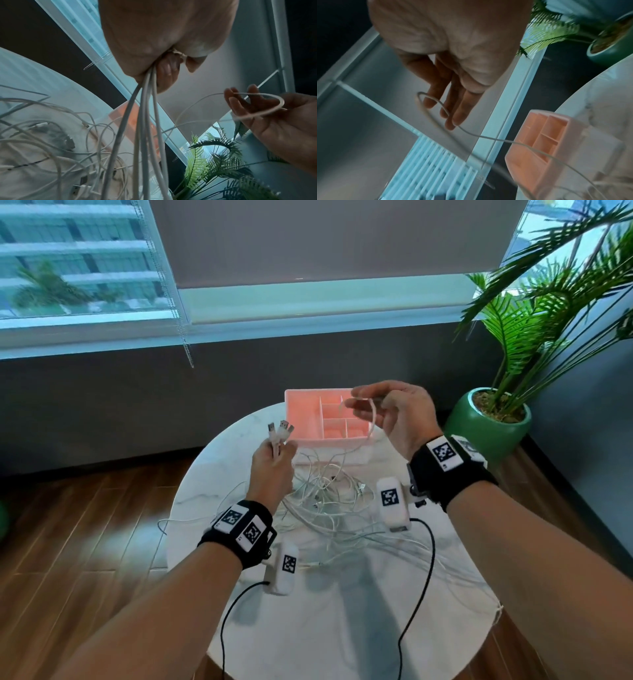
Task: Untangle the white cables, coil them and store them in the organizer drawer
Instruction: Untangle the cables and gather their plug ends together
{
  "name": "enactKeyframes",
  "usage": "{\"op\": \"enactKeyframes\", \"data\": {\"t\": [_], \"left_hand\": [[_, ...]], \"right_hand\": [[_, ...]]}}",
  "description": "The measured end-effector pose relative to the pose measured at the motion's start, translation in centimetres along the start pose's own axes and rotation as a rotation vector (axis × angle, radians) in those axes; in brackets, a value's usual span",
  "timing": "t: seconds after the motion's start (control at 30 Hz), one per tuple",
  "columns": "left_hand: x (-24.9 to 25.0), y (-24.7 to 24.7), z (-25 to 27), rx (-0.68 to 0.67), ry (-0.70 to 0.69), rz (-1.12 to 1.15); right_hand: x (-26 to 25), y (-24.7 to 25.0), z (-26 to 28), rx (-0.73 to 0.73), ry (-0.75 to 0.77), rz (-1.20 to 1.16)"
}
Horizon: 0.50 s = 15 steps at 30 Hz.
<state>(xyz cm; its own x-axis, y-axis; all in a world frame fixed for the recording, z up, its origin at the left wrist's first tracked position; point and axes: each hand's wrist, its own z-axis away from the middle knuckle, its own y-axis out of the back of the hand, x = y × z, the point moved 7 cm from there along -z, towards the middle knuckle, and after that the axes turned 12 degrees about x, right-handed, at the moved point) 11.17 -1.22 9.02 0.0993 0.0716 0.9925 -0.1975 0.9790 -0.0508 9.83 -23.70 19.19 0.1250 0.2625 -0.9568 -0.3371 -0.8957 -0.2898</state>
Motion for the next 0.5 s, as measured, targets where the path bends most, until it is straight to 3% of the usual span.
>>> {"op": "enactKeyframes", "data": {"t": [0.17,0.27,0.33,0.4,0.5], "left_hand": [[-0.1,-0.9,0.3,-0.112,0.145,0.109],[-0.3,-0.5,0.0,-0.104,0.117,0.015],[0.0,-0.1,0.0,-0.097,0.047,-0.070],[0.4,0.0,0.4,-0.118,0.001,-0.100],[1.1,-0.3,1.5,-0.195,-0.040,-0.092]], "right_hand": [[4.8,-4.1,4.6,-0.297,0.043,0.393],[8.6,-4.8,6.9,-0.454,-0.053,0.415],[10.5,-3.7,7.0,-0.356,-0.196,0.305],[11.7,-1.7,5.9,-0.124,-0.283,0.213],[11.7,0.2,3.6,0.011,-0.162,0.456]]}}
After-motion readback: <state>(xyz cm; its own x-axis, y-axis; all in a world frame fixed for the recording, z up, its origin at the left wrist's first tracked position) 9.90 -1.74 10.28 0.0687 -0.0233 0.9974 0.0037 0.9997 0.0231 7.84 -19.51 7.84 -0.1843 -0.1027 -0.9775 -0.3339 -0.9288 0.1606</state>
